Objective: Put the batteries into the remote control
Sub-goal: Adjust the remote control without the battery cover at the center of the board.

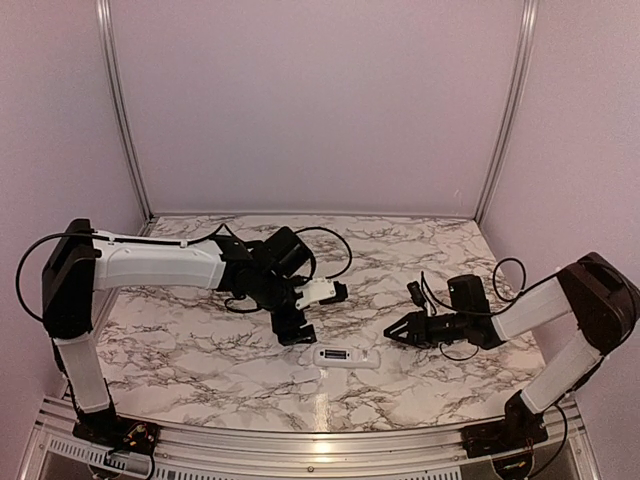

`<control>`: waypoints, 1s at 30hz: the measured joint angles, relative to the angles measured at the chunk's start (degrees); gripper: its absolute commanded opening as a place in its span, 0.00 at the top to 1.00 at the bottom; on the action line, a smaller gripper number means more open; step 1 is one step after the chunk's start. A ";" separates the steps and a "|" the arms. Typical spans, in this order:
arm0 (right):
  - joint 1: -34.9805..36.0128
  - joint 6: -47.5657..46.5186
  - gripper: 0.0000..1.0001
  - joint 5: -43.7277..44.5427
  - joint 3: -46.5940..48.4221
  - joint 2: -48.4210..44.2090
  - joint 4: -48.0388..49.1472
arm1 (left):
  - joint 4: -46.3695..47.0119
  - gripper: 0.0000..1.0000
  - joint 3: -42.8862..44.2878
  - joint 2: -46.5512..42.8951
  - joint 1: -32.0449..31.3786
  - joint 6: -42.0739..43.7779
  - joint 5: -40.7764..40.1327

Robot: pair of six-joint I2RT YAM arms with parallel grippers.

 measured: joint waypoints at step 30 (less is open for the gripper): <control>10.36 -5.31 0.62 -2.47 3.21 3.37 -4.96 | 29.86 0.38 -21.75 -8.63 1.07 -34.47 -5.20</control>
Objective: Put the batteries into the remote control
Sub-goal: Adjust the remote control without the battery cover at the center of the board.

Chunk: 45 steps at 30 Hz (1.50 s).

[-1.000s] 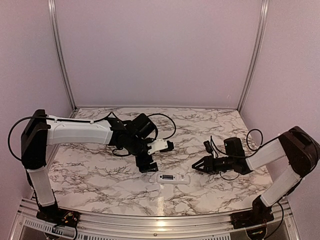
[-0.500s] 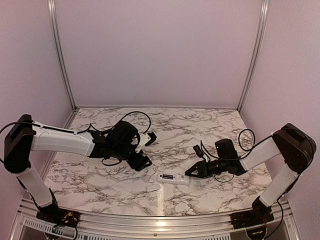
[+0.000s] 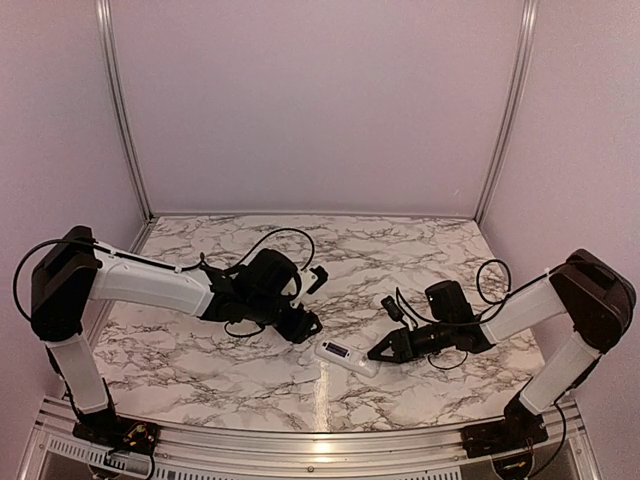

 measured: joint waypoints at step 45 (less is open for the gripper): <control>14.36 -4.68 0.66 5.25 4.48 -11.26 -15.58 | -8.20 0.23 -0.24 -6.03 -0.52 0.35 -5.03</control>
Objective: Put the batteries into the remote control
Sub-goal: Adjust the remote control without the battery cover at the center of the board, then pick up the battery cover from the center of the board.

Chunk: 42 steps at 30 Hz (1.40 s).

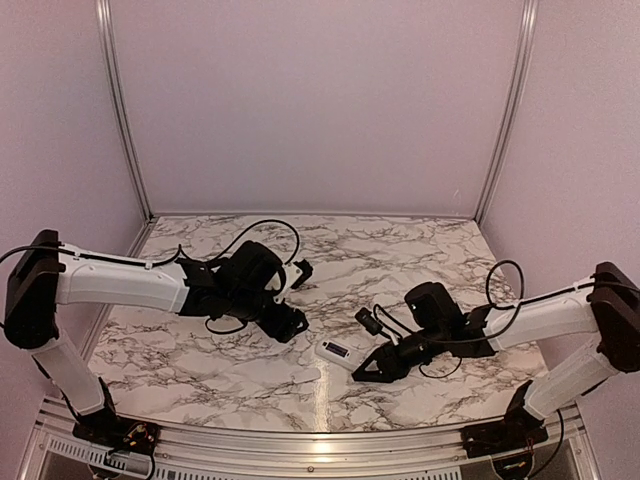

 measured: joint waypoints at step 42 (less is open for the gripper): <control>-6.49 -2.36 0.70 7.78 1.38 7.28 -3.13 | -2.03 0.37 -9.49 2.93 -11.67 8.04 1.33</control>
